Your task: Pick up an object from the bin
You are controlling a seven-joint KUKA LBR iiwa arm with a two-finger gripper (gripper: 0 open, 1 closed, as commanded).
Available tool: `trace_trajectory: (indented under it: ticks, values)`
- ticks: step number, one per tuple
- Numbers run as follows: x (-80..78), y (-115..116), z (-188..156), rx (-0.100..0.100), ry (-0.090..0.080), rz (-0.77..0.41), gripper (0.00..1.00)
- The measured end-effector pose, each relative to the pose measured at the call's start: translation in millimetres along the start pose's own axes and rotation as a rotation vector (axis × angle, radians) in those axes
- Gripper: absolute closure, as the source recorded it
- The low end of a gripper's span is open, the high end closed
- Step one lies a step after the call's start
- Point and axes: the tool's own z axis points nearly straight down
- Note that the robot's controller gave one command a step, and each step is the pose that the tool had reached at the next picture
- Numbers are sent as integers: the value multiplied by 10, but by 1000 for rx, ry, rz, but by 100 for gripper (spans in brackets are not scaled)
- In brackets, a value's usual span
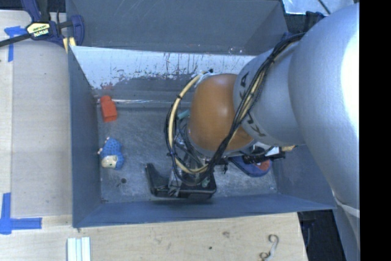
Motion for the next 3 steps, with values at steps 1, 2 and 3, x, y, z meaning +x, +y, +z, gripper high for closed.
trace_trajectory:
  ticks: [1,2,3]
  values:
    - [-309,-522,-13,-11,7,-32,0]
    - [-276,-528,-25,-5,23,-36,100]
    - [-333,-506,-1218,2,7,-3,100]
